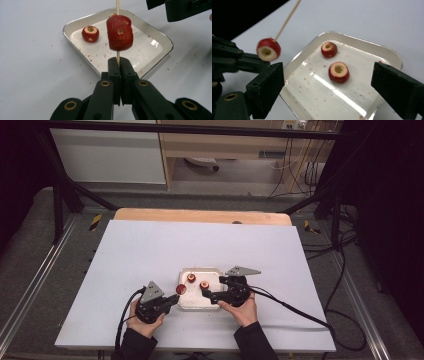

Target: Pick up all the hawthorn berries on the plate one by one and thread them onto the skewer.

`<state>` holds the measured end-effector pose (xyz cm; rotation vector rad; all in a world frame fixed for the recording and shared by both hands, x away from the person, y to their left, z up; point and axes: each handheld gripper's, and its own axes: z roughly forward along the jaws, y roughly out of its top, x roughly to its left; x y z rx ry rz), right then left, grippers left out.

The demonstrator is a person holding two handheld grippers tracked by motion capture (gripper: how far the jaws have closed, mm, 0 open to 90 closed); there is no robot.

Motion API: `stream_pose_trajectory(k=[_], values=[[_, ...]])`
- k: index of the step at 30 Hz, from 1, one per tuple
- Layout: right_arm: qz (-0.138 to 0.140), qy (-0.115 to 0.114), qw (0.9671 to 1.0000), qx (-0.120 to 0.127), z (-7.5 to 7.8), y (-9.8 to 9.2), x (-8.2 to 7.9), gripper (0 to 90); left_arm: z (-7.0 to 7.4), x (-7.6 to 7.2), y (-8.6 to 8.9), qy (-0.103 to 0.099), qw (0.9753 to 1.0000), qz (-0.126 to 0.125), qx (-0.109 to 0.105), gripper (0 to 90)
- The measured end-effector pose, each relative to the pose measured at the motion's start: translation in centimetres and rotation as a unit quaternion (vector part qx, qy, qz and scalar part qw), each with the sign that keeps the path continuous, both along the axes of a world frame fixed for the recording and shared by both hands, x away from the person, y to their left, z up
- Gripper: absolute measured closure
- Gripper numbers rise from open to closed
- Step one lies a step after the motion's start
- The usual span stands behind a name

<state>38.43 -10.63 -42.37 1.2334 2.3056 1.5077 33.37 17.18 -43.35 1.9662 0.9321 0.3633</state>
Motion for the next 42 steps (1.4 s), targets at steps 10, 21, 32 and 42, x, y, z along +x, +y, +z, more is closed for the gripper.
stream_pose_trajectory(k=[10, 21, 32, 42], values=[[0.039, 0.024, 0.9921, -0.116, 1.1, -0.1, 1.5, 11.4, -0.4, -0.3, 2.1, 0.005, 0.9996, -0.011, 0.024, 88.6], [0.073, 0.054, 0.9752, -0.202, 2.5, 1.9, 4.0, 14.2, -0.5, -0.3, 3.8, 0.007, 0.9994, -0.010, 0.034, 88.6], [0.107, 0.098, 0.9608, -0.236, 2.4, 4.6, 6.2, 30.0, -0.7, -0.2, 3.7, 0.010, 0.9991, -0.014, 0.039, 88.6], [0.106, 0.142, 0.9546, -0.239, 1.4, 5.4, 7.6, 43.4, -0.7, -0.2, 3.7, 0.012, 0.9990, -0.015, 0.039, 88.6]])
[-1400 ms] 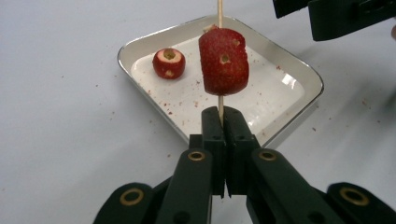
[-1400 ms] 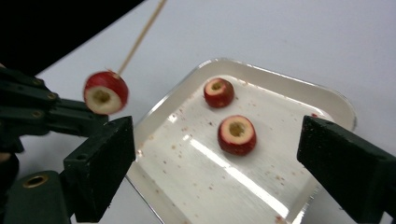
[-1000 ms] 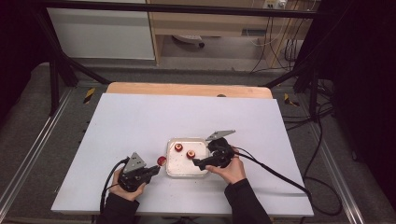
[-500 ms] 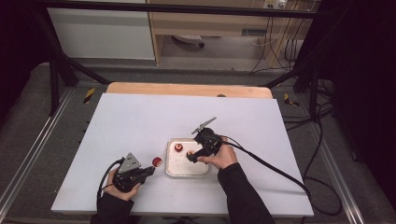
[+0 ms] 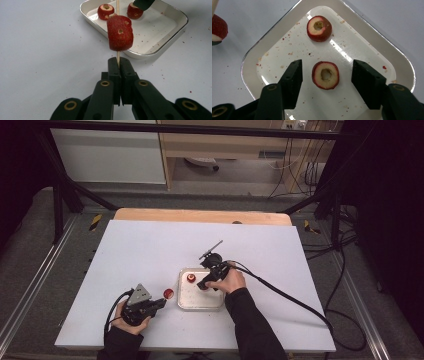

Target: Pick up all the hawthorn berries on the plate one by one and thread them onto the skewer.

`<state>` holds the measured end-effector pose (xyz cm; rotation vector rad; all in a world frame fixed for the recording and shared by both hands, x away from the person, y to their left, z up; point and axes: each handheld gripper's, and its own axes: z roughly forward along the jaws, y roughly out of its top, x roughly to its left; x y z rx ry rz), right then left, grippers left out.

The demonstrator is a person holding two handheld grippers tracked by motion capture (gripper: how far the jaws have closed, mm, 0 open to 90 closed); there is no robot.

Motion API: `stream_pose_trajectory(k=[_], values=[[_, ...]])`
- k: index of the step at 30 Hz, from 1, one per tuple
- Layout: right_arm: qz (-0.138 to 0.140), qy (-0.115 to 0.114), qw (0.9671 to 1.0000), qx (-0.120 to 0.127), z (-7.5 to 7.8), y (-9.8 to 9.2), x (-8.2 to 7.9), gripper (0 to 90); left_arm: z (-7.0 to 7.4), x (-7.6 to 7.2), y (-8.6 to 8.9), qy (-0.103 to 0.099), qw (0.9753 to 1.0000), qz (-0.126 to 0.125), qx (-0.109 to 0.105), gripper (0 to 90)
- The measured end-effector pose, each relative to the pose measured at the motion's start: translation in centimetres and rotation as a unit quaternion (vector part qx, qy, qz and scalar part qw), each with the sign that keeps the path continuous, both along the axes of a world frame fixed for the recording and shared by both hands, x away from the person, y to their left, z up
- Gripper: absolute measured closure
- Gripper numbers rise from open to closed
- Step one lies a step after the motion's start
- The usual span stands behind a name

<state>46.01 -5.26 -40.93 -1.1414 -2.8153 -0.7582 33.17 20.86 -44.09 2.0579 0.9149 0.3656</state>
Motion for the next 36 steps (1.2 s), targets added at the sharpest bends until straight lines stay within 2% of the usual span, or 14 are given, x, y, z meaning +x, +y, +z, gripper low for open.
stream_pose_trajectory(k=[9, 13, 15, 20, 26, 29, 36], values=[[-0.009, 0.030, 0.9995, 0.001, -0.4, 0.0, 0.6, 54.3, 0.0, 0.0, 0.0, 0.000, 1.0000, 0.000, 0.000, 88.6], [-0.010, 0.036, 0.9993, 0.000, -0.6, 0.0, 0.7, 56.3, 0.0, 0.0, 0.0, -0.001, 1.0000, 0.000, 0.000, 88.6], [-0.012, 0.041, 0.9991, 0.008, -0.7, 0.1, 0.7, 59.0, 0.0, 0.0, 0.0, -0.001, 1.0000, 0.000, 0.000, 88.6], [-0.016, 0.049, 0.9987, 0.003, -0.8, 0.1, 0.7, 61.3, 0.1, 0.0, 0.0, -0.001, 1.0000, -0.001, 0.000, 88.6], [-0.017, 0.046, 0.9988, 0.006, -0.7, 0.0, 0.7, 62.2, 0.1, 0.0, -0.1, -0.002, 1.0000, -0.001, 0.000, 88.6], [-0.019, 0.044, 0.9986, 0.020, -0.1, -0.1, 0.4, 62.5, 0.1, -0.1, -0.1, -0.003, 1.0000, -0.001, -0.002, 88.6], [-0.021, 0.039, 0.9987, 0.027, 0.9, -0.5, -0.3, 62.6, 0.2, -0.2, -0.2, -0.005, 1.0000, -0.002, -0.001, 88.6]])
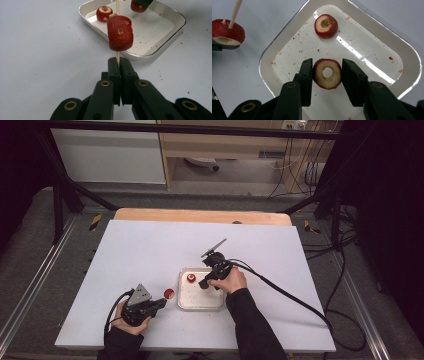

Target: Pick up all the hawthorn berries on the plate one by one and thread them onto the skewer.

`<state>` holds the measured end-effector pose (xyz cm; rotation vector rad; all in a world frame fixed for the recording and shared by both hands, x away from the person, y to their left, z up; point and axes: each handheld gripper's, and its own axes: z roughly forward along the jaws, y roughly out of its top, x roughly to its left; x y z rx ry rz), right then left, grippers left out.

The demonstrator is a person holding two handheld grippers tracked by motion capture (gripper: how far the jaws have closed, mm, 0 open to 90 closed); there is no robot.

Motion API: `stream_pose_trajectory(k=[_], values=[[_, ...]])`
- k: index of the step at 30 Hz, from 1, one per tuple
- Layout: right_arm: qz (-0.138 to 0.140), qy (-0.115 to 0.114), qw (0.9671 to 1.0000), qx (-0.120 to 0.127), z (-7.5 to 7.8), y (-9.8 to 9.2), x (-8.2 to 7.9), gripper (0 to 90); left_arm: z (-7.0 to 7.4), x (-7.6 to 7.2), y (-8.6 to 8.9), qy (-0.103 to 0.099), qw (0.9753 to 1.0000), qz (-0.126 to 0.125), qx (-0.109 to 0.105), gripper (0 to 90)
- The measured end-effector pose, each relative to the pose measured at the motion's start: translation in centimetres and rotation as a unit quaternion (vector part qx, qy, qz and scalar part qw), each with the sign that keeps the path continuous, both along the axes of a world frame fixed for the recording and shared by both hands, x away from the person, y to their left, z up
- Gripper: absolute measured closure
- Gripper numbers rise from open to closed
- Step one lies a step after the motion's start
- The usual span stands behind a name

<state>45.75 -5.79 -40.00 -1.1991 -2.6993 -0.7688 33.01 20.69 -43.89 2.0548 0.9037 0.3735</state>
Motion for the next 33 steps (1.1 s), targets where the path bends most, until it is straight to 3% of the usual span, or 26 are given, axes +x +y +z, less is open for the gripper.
stream_pose_trajectory(k=[8, 15, 19, 20, 24, 26, 27, 28, 29, 30, 33], values=[[-0.011, -0.010, 0.9998, 0.010, 1.3, -0.6, -0.9, 62.7, 0.2, -0.2, -0.2, -0.005, 1.0000, -0.001, -0.003, 88.6], [-0.031, -0.025, 0.9979, 0.051, 1.7, -1.7, -1.7, 62.8, 0.3, -0.4, -0.5, -0.009, 1.0000, -0.004, -0.004, 88.6], [-0.046, -0.037, 0.9941, 0.091, 1.7, -2.8, -2.3, 62.8, 0.3, -0.5, -0.7, -0.011, 0.9999, -0.005, -0.004, 88.6], [-0.046, -0.037, 0.9941, 0.091, 1.7, -2.8, -2.3, 62.8, 0.4, -0.6, -0.7, -0.012, 0.9999, -0.004, -0.005, 88.6], [-0.064, -0.046, 0.9883, 0.131, 1.7, -3.8, -2.9, 62.9, 0.5, -0.7, -0.9, -0.016, 0.9998, -0.004, -0.009, 88.6], [-0.081, -0.058, 0.9813, 0.165, 1.6, -4.4, -3.3, 62.9, 0.5, -0.8, -1.0, -0.018, 0.9998, -0.003, -0.011, 88.6], [-0.081, -0.058, 0.9813, 0.165, 1.6, -4.4, -3.3, 62.9, 0.5, -0.9, -1.0, -0.018, 0.9998, -0.002, -0.013, 88.6], [-0.088, -0.060, 0.9785, 0.177, 1.6, -4.7, -3.4, 62.9, 0.6, -0.9, -1.1, -0.019, 0.9997, -0.002, -0.013, 88.6], [-0.102, -0.066, 0.9725, 0.198, 1.5, -5.0, -3.6, 62.9, 0.6, -1.0, -1.2, -0.019, 0.9997, -0.001, -0.013, 88.6], [-0.102, -0.066, 0.9725, 0.198, 1.5, -5.0, -3.6, 62.9, 0.6, -1.0, -1.2, -0.019, 0.9997, -0.001, -0.014, 88.6], [-0.118, -0.073, 0.9630, 0.231, 1.2, -5.4, -3.9, 62.9, 0.6, -1.1, -1.5, -0.020, 0.9997, 0.000, -0.015, 88.6]])
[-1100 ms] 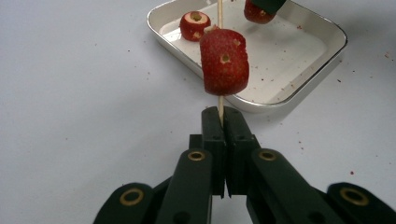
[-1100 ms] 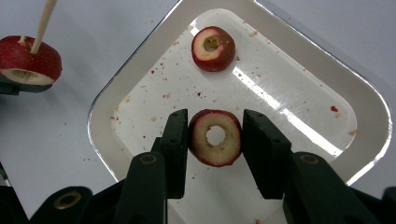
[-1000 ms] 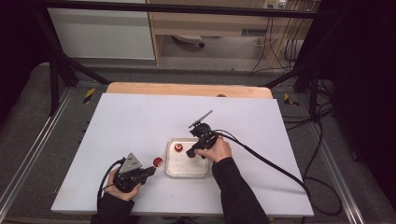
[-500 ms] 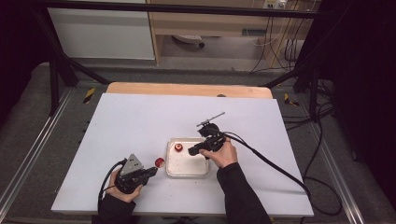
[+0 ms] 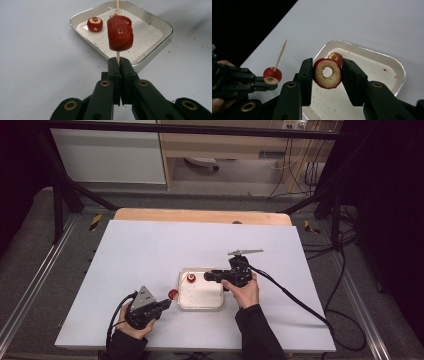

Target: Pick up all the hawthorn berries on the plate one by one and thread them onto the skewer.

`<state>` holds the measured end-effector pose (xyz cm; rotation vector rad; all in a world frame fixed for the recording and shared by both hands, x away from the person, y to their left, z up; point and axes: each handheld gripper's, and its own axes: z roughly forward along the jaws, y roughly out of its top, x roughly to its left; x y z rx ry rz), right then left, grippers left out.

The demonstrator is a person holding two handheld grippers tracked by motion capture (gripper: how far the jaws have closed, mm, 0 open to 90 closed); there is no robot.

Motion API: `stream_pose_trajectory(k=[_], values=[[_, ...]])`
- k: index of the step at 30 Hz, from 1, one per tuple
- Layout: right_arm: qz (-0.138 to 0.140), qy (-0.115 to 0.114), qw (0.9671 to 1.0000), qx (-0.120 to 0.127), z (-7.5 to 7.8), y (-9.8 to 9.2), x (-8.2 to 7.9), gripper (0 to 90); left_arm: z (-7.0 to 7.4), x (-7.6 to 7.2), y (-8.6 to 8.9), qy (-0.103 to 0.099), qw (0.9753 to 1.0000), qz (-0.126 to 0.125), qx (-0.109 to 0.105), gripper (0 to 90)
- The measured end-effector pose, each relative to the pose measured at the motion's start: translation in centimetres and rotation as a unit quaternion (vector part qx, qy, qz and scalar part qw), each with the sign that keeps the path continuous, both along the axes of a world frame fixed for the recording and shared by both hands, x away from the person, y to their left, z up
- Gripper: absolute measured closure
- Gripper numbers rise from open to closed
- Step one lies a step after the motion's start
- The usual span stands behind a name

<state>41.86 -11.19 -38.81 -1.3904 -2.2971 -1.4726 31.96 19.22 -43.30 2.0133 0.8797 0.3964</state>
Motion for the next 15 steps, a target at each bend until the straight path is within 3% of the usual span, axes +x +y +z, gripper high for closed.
stream_pose_trajectory(k=[3, 6, 9, 11, 15], values=[[-0.019, -0.019, 0.9991, 0.033, -0.2, -0.1, -0.4, 62.9, 0.0, -0.1, -0.2, 0.000, 1.0000, 0.001, -0.002, 88.6], [-0.027, -0.028, 0.9983, 0.044, -0.2, 0.0, -0.5, 62.9, 0.1, -0.2, -0.4, -0.003, 1.0000, 0.003, -0.004, 88.6], [-0.041, -0.042, 0.9954, 0.075, -0.2, 0.1, -0.7, 63.0, 0.1, -0.3, -0.7, -0.004, 0.9999, 0.006, -0.010, 88.6], [-0.044, -0.042, 0.9947, 0.083, -0.2, 0.1, -0.7, 63.0, 0.1, -0.3, -0.8, -0.004, 0.9999, 0.009, -0.012, 88.6], [-0.060, -0.066, 0.9896, 0.112, -0.1, 0.3, -0.7, 63.0, 0.2, -0.3, -1.1, -0.001, 0.9997, 0.012, -0.020, 88.7]])
